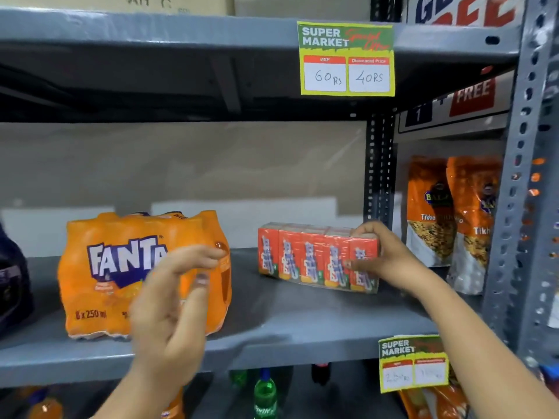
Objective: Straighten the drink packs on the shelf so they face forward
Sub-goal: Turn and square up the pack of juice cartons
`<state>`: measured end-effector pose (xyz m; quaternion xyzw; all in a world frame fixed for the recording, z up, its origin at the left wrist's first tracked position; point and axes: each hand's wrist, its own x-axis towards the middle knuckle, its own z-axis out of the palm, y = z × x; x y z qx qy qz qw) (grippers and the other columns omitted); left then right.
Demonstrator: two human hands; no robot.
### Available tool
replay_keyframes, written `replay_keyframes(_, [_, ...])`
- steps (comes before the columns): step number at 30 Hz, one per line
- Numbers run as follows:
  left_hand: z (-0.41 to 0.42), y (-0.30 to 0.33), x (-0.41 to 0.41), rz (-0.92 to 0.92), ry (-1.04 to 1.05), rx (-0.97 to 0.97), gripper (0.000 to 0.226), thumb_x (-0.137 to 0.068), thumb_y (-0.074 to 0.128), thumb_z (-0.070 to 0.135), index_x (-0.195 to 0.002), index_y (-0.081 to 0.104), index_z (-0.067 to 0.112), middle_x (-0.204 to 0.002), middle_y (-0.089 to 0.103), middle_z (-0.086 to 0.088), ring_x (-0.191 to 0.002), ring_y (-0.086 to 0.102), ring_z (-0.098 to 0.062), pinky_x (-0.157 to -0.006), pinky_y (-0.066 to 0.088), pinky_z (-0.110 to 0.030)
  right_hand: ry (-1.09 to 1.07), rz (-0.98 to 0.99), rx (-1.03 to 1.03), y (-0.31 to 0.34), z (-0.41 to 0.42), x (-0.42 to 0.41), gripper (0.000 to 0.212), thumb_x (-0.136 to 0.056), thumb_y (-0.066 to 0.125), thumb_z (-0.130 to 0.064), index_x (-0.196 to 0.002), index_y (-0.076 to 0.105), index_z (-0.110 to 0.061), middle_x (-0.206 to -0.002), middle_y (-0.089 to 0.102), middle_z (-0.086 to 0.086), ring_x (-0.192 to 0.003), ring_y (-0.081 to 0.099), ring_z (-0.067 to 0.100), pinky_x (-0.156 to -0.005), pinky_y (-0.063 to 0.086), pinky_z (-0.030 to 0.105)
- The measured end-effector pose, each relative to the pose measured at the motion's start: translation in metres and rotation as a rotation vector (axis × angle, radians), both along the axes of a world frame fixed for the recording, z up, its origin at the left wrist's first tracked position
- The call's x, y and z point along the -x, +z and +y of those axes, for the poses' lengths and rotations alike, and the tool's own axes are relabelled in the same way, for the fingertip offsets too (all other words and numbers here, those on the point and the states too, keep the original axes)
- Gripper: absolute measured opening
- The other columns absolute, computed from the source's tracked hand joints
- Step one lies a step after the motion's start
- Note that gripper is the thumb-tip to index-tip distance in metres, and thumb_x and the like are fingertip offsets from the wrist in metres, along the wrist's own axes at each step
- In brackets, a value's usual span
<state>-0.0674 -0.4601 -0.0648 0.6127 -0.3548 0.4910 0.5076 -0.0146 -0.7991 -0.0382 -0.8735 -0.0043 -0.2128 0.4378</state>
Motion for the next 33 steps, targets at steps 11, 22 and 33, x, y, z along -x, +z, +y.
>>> replay_keyframes(11, [-0.085,0.017,-0.047,1.01,-0.314,-0.143,0.021,-0.104,0.055,0.01,-0.115,0.073,0.013,-0.118,0.076,-0.006,-0.114,0.071,-0.023,-0.099,0.056,-0.033,-0.076,-0.175,-0.041,-0.022,0.036,0.036,0.04,-0.087,0.051,-0.072,-0.116,0.045,-0.046,-0.12,0.061,0.001,-0.106,0.065,0.022,-0.088,0.055,0.041])
replay_keyframes(22, [-0.105,0.04,-0.047,1.129,-0.44,-0.197,0.088,-0.071,0.051,0.079,-0.138,0.062,0.022,-0.127,0.074,0.0,-0.119,0.068,-0.022,-0.11,0.049,-0.042,0.079,-0.35,-0.631,-0.036,0.047,0.056,0.106,-0.044,0.038,-0.106,-0.106,0.059,-0.023,-0.087,0.079,0.013,-0.08,0.078,0.024,-0.068,0.061,0.031])
replay_keyframes(33, [-0.101,0.035,-0.056,1.043,-0.098,-0.111,0.064,-0.066,0.083,0.06,-0.115,0.059,0.026,-0.108,0.076,0.005,-0.097,0.074,-0.016,-0.093,0.06,-0.042,0.327,-0.035,-0.915,-0.033,0.058,0.043,0.081,-0.084,0.018,-0.076,-0.126,0.051,-0.015,-0.103,0.076,0.03,-0.1,0.075,0.04,-0.091,0.057,0.05])
